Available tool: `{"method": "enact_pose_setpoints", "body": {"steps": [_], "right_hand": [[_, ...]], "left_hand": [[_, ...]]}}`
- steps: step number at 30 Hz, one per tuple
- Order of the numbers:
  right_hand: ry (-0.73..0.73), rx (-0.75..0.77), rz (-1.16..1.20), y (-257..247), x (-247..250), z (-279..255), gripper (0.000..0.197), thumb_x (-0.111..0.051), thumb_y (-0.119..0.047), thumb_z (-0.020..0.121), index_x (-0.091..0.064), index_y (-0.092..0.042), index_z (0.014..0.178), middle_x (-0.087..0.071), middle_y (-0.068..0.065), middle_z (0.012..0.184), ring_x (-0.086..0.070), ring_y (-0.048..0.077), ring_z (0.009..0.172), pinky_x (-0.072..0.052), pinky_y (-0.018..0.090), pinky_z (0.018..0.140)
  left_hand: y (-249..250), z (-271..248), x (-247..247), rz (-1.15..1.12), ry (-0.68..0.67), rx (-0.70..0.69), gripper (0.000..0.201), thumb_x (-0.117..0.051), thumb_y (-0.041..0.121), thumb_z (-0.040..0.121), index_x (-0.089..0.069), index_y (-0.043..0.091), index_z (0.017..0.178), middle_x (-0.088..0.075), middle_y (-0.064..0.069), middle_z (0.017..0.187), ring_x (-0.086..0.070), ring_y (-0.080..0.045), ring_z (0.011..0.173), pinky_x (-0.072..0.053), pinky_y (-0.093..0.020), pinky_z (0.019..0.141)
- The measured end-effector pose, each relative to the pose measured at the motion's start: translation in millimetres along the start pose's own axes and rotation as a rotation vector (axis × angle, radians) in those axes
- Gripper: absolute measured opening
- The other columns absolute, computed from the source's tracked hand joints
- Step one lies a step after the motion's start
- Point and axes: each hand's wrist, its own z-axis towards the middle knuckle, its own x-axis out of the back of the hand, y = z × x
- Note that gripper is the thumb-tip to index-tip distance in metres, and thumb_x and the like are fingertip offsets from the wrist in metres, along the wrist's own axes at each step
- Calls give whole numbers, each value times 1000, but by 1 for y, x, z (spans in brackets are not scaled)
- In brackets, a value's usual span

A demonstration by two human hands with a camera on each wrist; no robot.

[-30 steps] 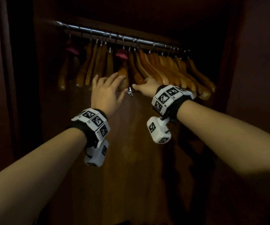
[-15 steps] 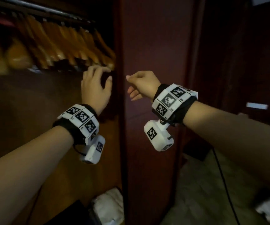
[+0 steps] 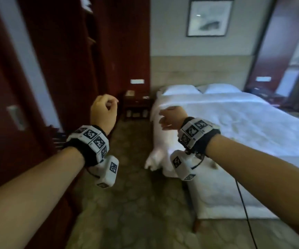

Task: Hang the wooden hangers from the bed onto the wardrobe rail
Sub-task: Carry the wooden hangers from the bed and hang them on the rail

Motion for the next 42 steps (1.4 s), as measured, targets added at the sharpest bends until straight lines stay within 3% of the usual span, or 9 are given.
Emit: {"method": "enact_pose_setpoints", "body": {"steps": [3, 5, 9, 15, 24, 30, 34, 37, 42], "right_hand": [[172, -167, 105, 58, 103, 20, 26, -47, -9, 95, -47, -5, 70, -51, 14, 59, -46, 21, 47, -43, 28, 49], [305, -258, 149, 95, 162, 28, 26, -47, -7, 95, -47, -3, 69, -53, 14, 50, -46, 23, 49, -43, 29, 49], [516, -382, 114, 157, 253, 60, 27, -51, -3, 92, -49, -3, 65, -49, 5, 29, -48, 16, 26, -45, 20, 38], [574, -484, 43, 231, 327, 173, 28, -52, -12, 95, -51, -4, 68, -54, 14, 60, -50, 23, 49, -47, 32, 55], [428, -657, 23, 339, 368, 321, 19, -47, -17, 98, -51, -1, 89, -53, 11, 64, -50, 21, 56, -50, 37, 66], [303, -734, -17, 440, 373, 422, 16, -51, -17, 95, -54, -3, 88, -53, 14, 72, -48, 20, 54, -44, 30, 54], [177, -804, -120, 532, 380, 484, 29, -56, -28, 90, -58, -9, 68, -63, 14, 81, -60, 27, 73, -55, 43, 81], [111, -853, -120, 590, 386, 524, 32, -59, -29, 87, -65, 0, 99, -63, 13, 92, -60, 27, 86, -52, 48, 89], [13, -883, -180, 632, 388, 565, 52, -57, -30, 91, -44, -4, 134, -59, 19, 120, -58, 29, 96, -47, 37, 86]], "left_hand": [[28, -6, -108, -89, -151, 33, 16, -50, 9, 92, -65, 5, 95, -60, -13, 105, -55, -20, 90, -40, -25, 77], [44, -10, -176, -141, -253, 53, 16, -51, 8, 92, -65, 2, 97, -59, -15, 107, -56, -22, 92, -40, -25, 77], [64, -14, -299, -234, -399, 74, 14, -54, 4, 89, -65, -2, 94, -63, -21, 99, -59, -31, 92, -43, -30, 80], [56, 9, -465, -262, -535, 141, 13, -55, 4, 85, -67, 4, 89, -65, -19, 96, -60, -30, 89, -42, -27, 79], [7, 31, -624, -164, -614, 409, 16, -52, 6, 87, -67, 5, 93, -66, -15, 98, -58, -27, 91, -39, -24, 74], [-62, 17, -704, -43, -544, 647, 11, -55, 6, 87, -65, 10, 91, -66, -20, 102, -59, -34, 100, -48, -41, 90], [-98, -6, -751, 28, -469, 838, 11, -56, 6, 88, -62, 15, 87, -65, -17, 106, -58, -33, 104, -47, -43, 95], [-116, -21, -787, 53, -391, 946, 12, -55, 5, 87, -65, 9, 91, -65, -17, 104, -58, -30, 99, -48, -33, 87], [-134, -48, -838, 111, -382, 996, 10, -53, 6, 89, -62, 10, 89, -60, -10, 93, -55, -22, 89, -42, -24, 75]]}}
